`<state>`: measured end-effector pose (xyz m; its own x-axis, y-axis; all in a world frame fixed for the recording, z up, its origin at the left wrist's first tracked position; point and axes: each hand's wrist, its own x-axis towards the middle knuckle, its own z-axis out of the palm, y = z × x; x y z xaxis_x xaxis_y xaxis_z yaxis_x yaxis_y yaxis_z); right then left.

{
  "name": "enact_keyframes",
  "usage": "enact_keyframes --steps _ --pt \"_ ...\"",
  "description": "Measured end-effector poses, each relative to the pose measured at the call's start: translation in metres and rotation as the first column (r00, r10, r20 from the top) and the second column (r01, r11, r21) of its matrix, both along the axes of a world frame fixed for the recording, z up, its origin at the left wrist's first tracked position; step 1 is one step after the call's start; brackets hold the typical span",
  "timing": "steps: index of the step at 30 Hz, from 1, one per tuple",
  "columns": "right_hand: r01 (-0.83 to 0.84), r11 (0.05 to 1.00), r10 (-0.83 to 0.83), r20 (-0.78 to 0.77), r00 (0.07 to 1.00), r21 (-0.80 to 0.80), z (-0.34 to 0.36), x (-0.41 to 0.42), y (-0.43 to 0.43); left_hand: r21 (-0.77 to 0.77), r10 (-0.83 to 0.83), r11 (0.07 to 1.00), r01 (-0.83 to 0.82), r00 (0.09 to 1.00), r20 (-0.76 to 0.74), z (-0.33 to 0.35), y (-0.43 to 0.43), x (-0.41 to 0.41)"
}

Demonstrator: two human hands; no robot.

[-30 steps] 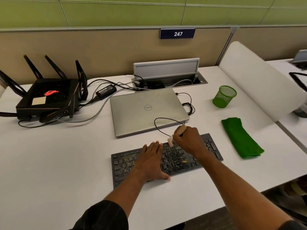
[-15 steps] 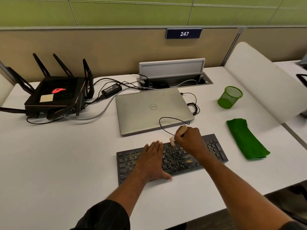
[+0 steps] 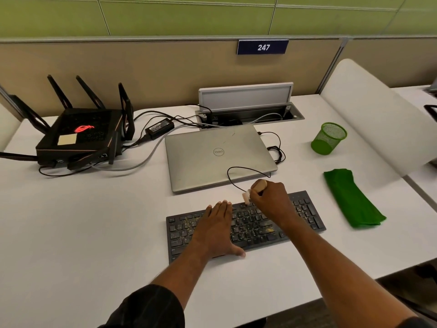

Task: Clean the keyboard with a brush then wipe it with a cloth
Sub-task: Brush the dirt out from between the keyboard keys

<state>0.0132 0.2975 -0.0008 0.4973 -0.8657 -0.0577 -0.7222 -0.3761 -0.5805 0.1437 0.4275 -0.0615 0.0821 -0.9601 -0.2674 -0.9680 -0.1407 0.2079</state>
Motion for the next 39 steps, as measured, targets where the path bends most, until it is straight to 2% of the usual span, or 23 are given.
enact_keyframes --steps 5,11,16,20,35,39 --pt "-0.020 1.000 0.021 -0.064 0.998 0.004 -0.001 0.001 -0.001 -0.002 -0.008 1.000 0.008 1.000 -0.002 0.001 0.002 0.001" --pt "-0.061 0.998 0.061 0.072 0.996 -0.009 0.006 0.013 0.008 -0.004 -0.009 1.000 0.009 1.000 0.000 0.002 0.004 0.005" --pt "-0.093 0.994 0.091 0.041 0.995 0.051 -0.001 0.015 0.012 0.000 0.010 1.000 -0.010 1.000 0.002 0.003 0.009 0.012" --pt "-0.114 0.993 0.115 -0.033 0.993 0.025 0.002 0.018 0.010 -0.010 0.019 1.000 -0.019 1.000 -0.007 0.001 0.014 0.016" --pt "-0.088 0.996 0.088 0.031 0.996 0.014 0.006 0.018 0.013 -0.019 0.018 1.000 -0.018 1.000 -0.011 0.002 0.015 0.017" --pt "-0.086 0.996 0.086 -0.008 0.996 0.033 0.004 0.018 0.013 -0.011 0.018 1.000 -0.018 1.000 -0.012 0.001 0.015 0.018"
